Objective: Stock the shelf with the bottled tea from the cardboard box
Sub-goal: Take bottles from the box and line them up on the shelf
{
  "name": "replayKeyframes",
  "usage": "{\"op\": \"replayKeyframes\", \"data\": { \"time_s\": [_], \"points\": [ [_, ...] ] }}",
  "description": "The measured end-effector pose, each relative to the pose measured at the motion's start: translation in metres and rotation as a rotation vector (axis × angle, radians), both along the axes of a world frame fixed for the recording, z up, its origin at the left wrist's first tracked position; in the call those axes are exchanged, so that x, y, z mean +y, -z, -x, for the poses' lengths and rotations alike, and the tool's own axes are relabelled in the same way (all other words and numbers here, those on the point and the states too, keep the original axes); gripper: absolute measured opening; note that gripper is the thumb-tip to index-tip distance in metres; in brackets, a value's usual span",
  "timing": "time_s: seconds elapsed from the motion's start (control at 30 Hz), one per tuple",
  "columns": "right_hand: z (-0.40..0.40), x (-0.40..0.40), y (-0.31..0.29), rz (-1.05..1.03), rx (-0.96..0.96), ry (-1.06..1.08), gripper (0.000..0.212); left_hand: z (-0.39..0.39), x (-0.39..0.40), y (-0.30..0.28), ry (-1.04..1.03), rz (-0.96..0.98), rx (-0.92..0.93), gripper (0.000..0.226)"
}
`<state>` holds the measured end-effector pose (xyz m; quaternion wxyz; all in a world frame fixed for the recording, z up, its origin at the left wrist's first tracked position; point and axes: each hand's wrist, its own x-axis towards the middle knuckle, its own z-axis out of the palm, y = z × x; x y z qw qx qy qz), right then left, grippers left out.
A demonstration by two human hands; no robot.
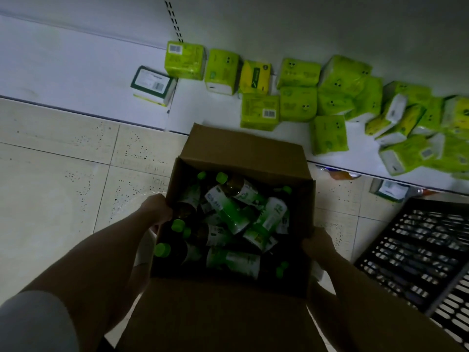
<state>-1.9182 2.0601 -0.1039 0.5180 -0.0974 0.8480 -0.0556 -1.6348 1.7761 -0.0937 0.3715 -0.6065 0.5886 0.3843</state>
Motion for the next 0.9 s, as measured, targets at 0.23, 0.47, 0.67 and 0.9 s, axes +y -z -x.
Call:
{"op": "replayKeyframes", "data": {
  "time_s": [0.23,0.47,0.67,0.9],
  "points": [
    [0.008,-0.017,0.004,0.031,0.024,-0.004,0.012,0.013,-0.012,0.008,-0.04,0.004,0.061,0.016],
    [0.027,-0.047,0.022,0.064,0.084,0.002,0.013,0.038,-0.036,0.026,-0.029,0.02,0.143,0.021],
    [0.044,-0.053,0.051,0.102,0.128,-0.039,0.025,0.045,-0.044,0.05,0.027,0.12,0.178,0.011],
    [0.01,-0.03,0.046,0.243,0.325,-0.045,0.03,0.019,-0.013,0.051,0.098,0.347,0.236,0.017]
  ]
}}
